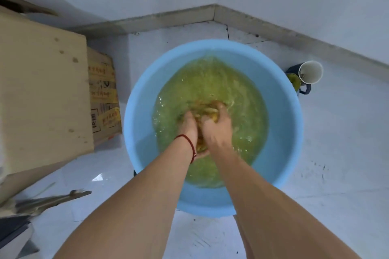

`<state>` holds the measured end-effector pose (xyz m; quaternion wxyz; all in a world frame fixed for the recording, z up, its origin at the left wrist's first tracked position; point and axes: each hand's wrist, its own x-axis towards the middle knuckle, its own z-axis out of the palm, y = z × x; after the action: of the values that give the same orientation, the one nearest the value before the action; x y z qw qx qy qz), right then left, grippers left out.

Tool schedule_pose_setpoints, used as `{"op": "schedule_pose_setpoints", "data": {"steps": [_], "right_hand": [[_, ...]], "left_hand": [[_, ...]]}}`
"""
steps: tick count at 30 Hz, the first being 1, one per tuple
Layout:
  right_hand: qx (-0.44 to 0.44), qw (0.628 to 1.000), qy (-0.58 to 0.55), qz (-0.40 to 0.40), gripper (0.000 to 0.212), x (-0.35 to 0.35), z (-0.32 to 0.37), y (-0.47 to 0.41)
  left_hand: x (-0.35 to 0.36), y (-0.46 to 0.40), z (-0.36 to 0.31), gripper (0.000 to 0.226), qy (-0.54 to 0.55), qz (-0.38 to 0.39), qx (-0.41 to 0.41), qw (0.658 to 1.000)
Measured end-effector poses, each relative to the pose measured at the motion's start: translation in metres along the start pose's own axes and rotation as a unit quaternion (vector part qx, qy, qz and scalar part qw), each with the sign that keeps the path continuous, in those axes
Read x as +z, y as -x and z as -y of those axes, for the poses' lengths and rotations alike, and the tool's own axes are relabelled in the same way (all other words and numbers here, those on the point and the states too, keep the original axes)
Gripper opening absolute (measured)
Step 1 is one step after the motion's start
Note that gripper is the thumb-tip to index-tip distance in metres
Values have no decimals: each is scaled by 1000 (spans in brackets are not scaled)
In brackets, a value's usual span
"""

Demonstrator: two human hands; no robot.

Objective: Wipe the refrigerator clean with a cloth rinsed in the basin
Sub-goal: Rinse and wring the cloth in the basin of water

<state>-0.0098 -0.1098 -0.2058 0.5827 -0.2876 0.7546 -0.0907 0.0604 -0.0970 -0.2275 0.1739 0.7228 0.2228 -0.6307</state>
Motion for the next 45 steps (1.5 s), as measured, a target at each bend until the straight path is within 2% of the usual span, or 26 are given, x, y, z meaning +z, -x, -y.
{"op": "schedule_pose_setpoints", "data": {"steps": [1, 3, 5, 7, 8, 10, 12, 14, 15, 17, 19, 20, 21, 23, 25, 27, 28, 30, 31, 33, 35, 36, 39, 42, 44, 45], "right_hand": [[15, 997, -74, -11, 45, 3, 0, 5], [-16, 994, -104, -38, 25, 5, 1, 14], [-62, 996, -54, -34, 26, 2, 3, 11], [-133, 987, 94, -8, 39, -4, 3, 0], [-174, 962, 211, 2, 44, -8, 2, -7], [-248, 876, 414, 7, 50, -18, 0, -17], [-284, 816, 503, -35, 48, -25, -3, -26], [-255, 796, 538, -106, 43, -29, -7, -28], [-221, 811, 529, -114, 44, -28, -10, -27], [-146, 890, 430, -46, 52, -21, -13, -18], [-65, 980, 189, 21, 57, -16, -6, -6], [-27, 997, 70, 18, 56, -12, -1, 1], [-6, 1000, -5, 2, 53, -7, 4, 7], [-9, 998, -40, -39, 48, -1, 12, 17], [-43, 997, -10, -65, 40, -3, 18, 16], [-114, 988, 89, -56, 47, -13, 17, 7], [-159, 968, 188, -43, 52, -20, 16, -1], [-237, 884, 403, -22, 53, -34, 14, -14], [-264, 845, 465, -31, 53, -39, 13, -20], [-288, 804, 511, -98, 46, -43, 7, -32], [-233, 824, 495, -149, 44, -45, 1, -35], [-196, 855, 463, -129, 48, -43, -2, -33], [-83, 981, 173, -13, 63, -32, 0, -17], [5, 998, -64, 12, 43, -18, 9, 2], [-22, 997, -64, -30, 22, -12, 10, 6], [-46, 997, -40, -47, 22, -12, 12, 5]], "left_hand": [[4, 4, -1, 70, 21, 22, 2, 1000], [7, 8, 1, 55, -6, 18, 32, 999], [6, 7, 0, 51, -45, -24, 71, 996], [0, 8, 2, 58, -156, -84, 118, 977], [-4, 14, 4, 60, -215, -103, 137, 962], [-10, 18, 8, 57, -273, -117, 174, 939], [-17, 17, 12, 51, -247, -139, 220, 934], [-19, 12, 12, 50, -173, -186, 200, 946], [-17, 10, 9, 55, -117, -195, 145, 963], [-14, 8, 6, 67, -23, -152, 41, 987], [-5, 4, 4, 75, -4, -56, -5, 998], [2, 6, 3, 80, 7, -24, -7, 1000], [6, 4, 3, 85, -2, -1, -6, 1000], [12, 9, 1, 90, -53, -8, 37, 998], [12, 14, -5, 63, -127, -21, 143, 981], [8, 24, -11, 50, -191, -70, 176, 963], [4, 33, -12, 51, -230, -88, 176, 953], [0, 47, -7, 49, -251, -112, 186, 943], [-2, 54, -4, 47, -243, -117, 209, 940], [-6, 60, -2, 40, -192, -128, 246, 941], [-6, 52, -6, 37, -131, -151, 210, 957], [-5, 46, -9, 40, -104, -140, 164, 971], [5, 22, -10, 70, -39, -57, 54, 996], [20, -1, -7, 85, -39, -19, 34, 998], [22, -4, -7, 69, -68, -49, 73, 994], [21, 3, -9, 60, -77, -64, 94, 991]]}}
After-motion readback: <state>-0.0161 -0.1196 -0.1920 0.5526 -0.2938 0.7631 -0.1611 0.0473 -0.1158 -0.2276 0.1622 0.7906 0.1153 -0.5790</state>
